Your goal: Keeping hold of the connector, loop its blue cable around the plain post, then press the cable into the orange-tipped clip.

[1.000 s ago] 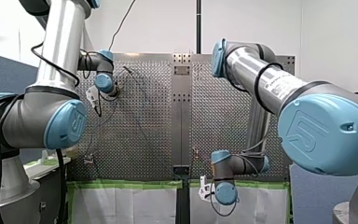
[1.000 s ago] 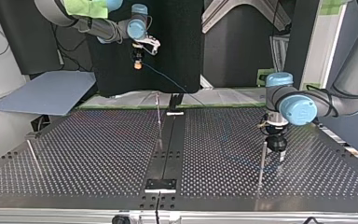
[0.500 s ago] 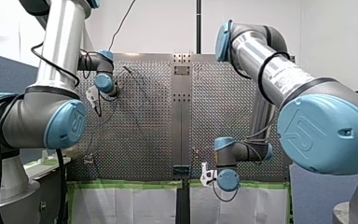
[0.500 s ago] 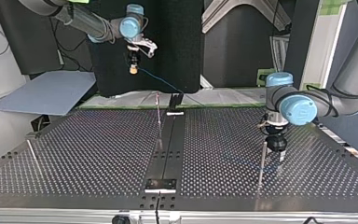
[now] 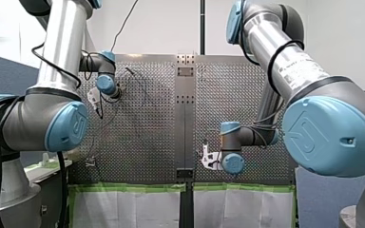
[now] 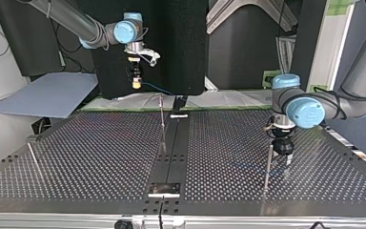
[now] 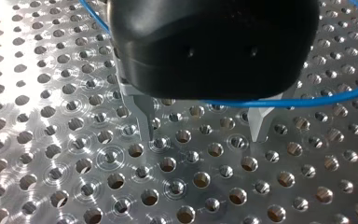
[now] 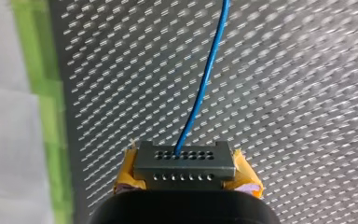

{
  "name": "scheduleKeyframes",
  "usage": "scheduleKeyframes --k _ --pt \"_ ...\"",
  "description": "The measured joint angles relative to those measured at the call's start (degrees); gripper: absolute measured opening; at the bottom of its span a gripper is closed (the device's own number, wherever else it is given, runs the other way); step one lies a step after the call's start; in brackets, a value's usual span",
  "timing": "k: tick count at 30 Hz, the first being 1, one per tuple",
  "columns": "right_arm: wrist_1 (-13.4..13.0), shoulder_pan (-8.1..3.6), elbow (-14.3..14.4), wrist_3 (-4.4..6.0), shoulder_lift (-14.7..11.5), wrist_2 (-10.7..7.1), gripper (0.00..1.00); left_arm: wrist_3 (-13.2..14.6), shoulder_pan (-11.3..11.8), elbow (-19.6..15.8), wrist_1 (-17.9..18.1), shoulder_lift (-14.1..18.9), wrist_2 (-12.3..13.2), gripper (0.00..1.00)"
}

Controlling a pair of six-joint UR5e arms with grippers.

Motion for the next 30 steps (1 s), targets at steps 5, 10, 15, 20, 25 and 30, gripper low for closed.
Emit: scheduleKeyframes --k 5,10,15,20,25,30 --pt "0.5 -0.43 0.0 -1.58 -2.5 -1.19 0.0 0.0 0.0 0.0 -0.1 0.0 0.0 1.0" --pt "0.2 -1.02 0.7 -2.29 -3.8 -1.5 0.0 -0.1 0.1 0.0 -0.1 0.0 0.0 1.0" --pt "-1.4 -1.69 1.5 -1.96 -3.4 -1.98 0.0 -0.2 0.2 0.0 -0.2 0.0 0.0 1.0" --pt "-2.5 -2.1 1.7 -1.68 -1.2 -2.42 0.0 -0.2 0.2 0.0 -0.3 0.0 0.0 1.0" --pt "-4.2 -2.42 1.7 -0.89 1.4 -4.13 0.0 -0.2 0.2 0.0 -0.3 0.0 0.0 1.0" --pt "-5.3 -2.75 1.7 -0.22 2.4 -5.43 0.0 -0.1 0.2 0.0 -0.5 0.0 0.0 1.0"
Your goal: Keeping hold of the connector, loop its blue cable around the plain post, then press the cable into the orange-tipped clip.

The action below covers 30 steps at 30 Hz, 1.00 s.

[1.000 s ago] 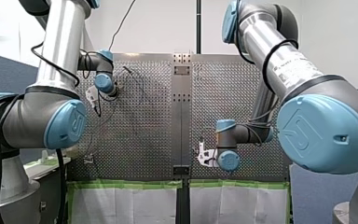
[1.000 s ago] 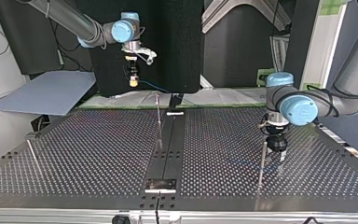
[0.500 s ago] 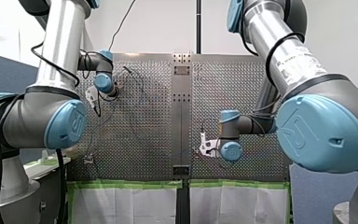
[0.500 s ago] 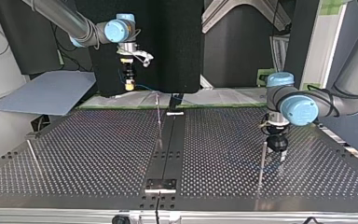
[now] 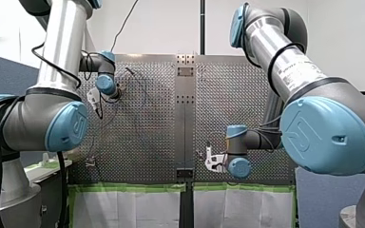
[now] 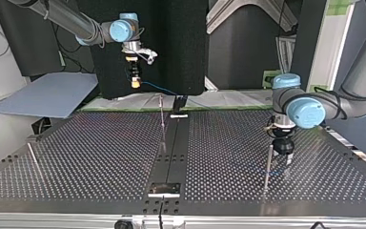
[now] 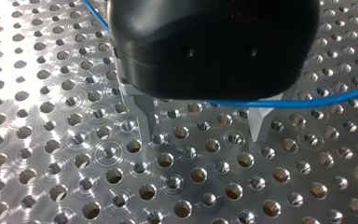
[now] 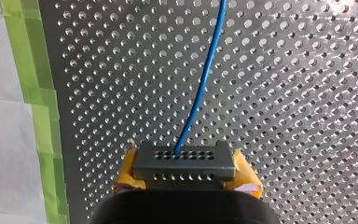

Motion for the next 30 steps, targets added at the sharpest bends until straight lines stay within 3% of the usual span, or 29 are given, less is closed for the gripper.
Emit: scheduleKeyframes --k 5,11,22,30 --pt "-0.3 -0.31 0.0 0.61 0.2 -1.44 0.0 -0.6 0.0 0.0 -0.2 0.0 0.0 1.0" --pt "0.4 -0.41 -0.2 0.72 0.2 -1.91 0.0 -3.4 0.1 -1.0 0.1 0.0 0.7 1.0" --pt "0.8 -0.4 -0.2 0.55 0.2 -1.93 0.0 -9.7 2.1 -5.4 4.9 0.2 6.3 1.0" --pt "0.6 -0.39 -0.2 0.53 0.2 -1.93 0.0 -13.9 3.8 -7.3 5.7 1.9 9.3 1.0"
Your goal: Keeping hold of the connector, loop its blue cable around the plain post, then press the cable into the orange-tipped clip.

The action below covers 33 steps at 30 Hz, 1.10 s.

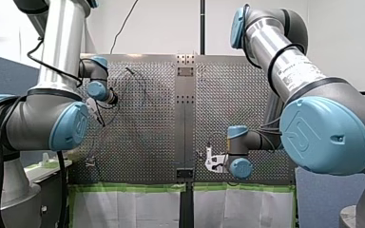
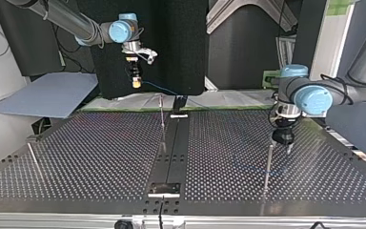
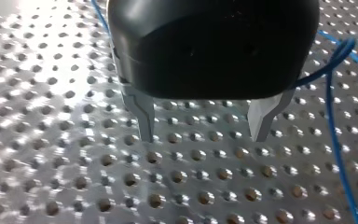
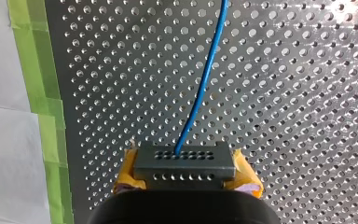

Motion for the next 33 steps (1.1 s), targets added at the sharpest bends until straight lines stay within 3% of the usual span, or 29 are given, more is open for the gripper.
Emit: scheduleKeyframes --k 17,24,33 --pt "0.3 0.33 0.0 -0.11 0.0 0.0 0.0 -9.1 1.8 -0.8 0.2 3.8 6.2 1.0" --pt "0.3 0.42 0.0 -0.13 0.0 0.06 0.0 -8.9 2.1 -2.0 -0.6 6.1 5.7 1.0" --pt "0.3 0.51 0.0 -0.11 0.0 0.1 0.0 -6.5 2.1 -4.0 -2.1 10.1 5.6 1.0"
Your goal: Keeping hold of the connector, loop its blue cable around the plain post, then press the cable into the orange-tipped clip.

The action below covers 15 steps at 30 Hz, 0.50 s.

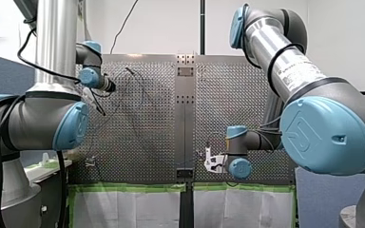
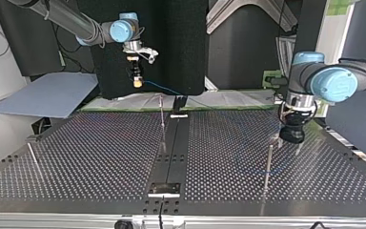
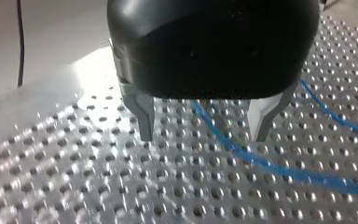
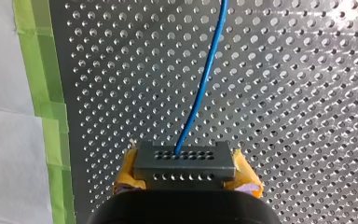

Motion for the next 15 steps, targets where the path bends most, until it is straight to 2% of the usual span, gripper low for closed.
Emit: scheduleKeyframes --k 6,15 --pt "0.0 0.01 0.0 0.03 0.0 0.06 0.0 1.7 -0.4 -1.4 -1.8 3.2 0.2 1.0" --pt "-0.1 0.08 0.0 0.25 0.0 0.0 0.0 5.9 -0.5 -5.3 -5.8 7.9 0.4 1.0"
